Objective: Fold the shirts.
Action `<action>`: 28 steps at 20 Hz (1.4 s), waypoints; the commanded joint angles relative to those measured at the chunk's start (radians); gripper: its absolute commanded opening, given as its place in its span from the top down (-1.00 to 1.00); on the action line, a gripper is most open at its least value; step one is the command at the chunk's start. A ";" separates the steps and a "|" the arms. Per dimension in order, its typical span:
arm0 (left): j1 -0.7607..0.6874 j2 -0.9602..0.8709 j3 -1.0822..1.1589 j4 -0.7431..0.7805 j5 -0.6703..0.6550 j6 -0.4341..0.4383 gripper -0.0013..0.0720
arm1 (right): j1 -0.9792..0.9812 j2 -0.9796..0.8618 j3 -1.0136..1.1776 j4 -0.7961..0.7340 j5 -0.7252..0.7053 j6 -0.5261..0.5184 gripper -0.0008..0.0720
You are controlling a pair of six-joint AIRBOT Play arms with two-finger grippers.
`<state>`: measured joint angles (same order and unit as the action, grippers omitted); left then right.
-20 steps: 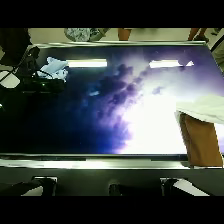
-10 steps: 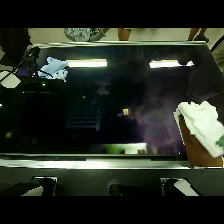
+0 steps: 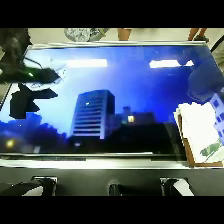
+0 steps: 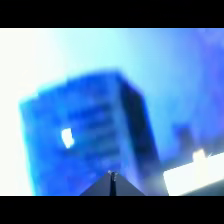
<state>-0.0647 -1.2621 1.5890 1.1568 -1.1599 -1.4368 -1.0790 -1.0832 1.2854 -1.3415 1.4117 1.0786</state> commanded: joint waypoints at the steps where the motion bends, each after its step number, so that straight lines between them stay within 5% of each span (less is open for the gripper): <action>1: -0.008 0.006 0.216 0.164 -0.003 -0.043 0.89 | 0.131 0.005 0.311 0.208 -0.323 -0.128 -0.60; 4: -0.058 -0.002 0.232 0.559 -0.066 -0.222 0.88 | 0.486 0.002 0.386 0.219 -0.336 -0.152 -0.58; 5: -0.059 -0.008 0.200 0.582 -0.130 -0.255 0.73 | 0.615 -0.013 0.383 0.173 -0.257 -0.136 -0.58; 7: -0.056 -0.006 0.066 0.548 -0.299 -0.319 -0.71 | 0.860 -0.071 0.316 0.023 -0.056 -0.076 -0.58; 8: -0.059 0.007 -0.035 0.505 -0.361 -0.314 -0.78 | 0.938 -0.101 0.259 -0.012 0.019 -0.049 -0.58; 13: -0.133 0.194 -0.431 0.439 -0.176 -0.351 -0.78 | 1.130 -0.159 0.013 -0.015 0.037 0.018 -0.59; 28: -0.138 0.194 -0.440 0.439 -0.177 -0.352 -0.78 | 1.140 -0.166 0.006 -0.013 0.027 0.018 -0.59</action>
<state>-0.2035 -1.0691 1.1503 1.5967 -1.3380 -1.7882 0.0605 -1.2484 1.2919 -1.3544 1.4384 1.0962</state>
